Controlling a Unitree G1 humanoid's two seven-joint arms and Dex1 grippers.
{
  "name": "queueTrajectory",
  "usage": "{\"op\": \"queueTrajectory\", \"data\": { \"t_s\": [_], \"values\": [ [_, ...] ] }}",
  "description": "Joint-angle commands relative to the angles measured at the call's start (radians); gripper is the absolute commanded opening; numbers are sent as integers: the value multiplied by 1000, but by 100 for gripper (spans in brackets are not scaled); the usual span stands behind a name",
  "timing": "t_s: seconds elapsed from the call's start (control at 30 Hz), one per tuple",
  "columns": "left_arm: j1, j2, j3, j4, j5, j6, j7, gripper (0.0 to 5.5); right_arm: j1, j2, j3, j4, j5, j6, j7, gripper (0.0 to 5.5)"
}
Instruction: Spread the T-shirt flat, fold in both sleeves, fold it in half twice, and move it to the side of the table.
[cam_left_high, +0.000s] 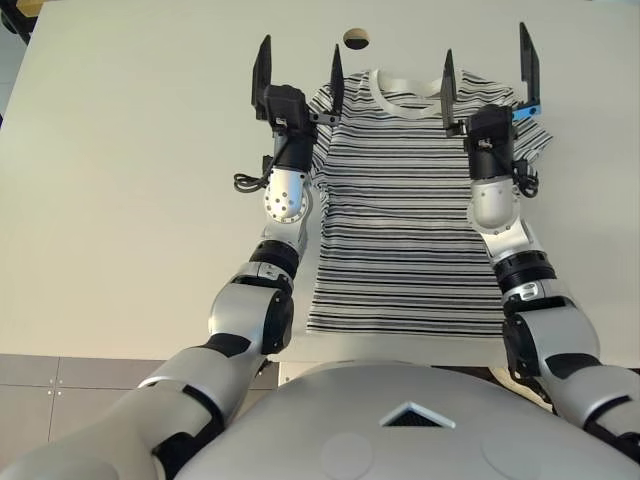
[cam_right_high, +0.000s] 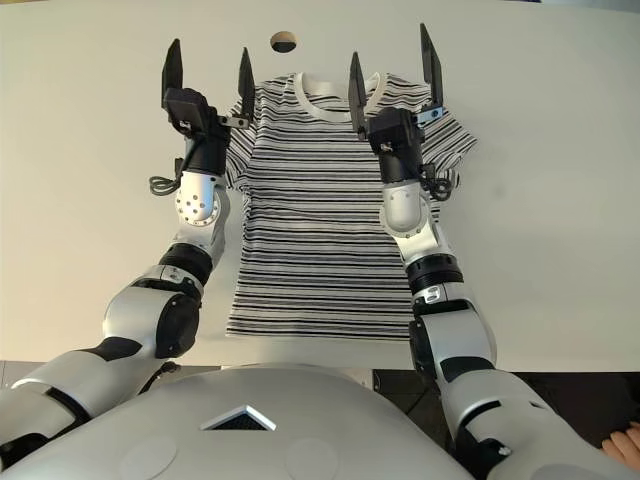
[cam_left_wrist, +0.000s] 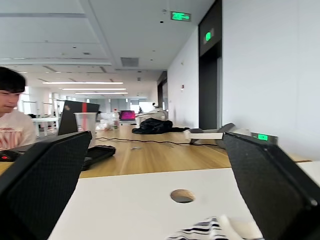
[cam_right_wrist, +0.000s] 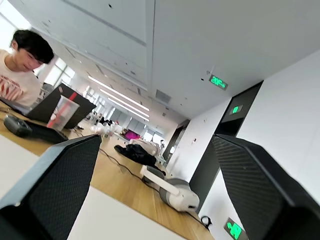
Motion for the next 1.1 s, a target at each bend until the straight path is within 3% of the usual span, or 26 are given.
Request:
{"op": "queueTrajectory", "data": {
  "t_s": [0.03,0.2,0.33,0.5,0.73,1.1],
  "values": [
    [-3,7,7,-14,-9,-13,4,484,-18,-13,30,-12,-34,12,12,412],
    [23,16,4,-93,-16,-37,-11,484,107,-144,141,-243,-135,-22,187,412],
    [31,20,7,-117,-25,-25,-13,484,174,-180,115,-339,-108,25,223,412],
    [37,15,-7,-148,-34,-18,-34,484,96,-98,94,-225,-55,66,178,412],
    [68,23,-1,-167,-30,-33,-27,484,34,83,-5,-53,414,154,416,412],
    [84,7,-5,-184,-14,-28,-13,484,37,82,-69,-61,382,100,396,412]
  ]
}}
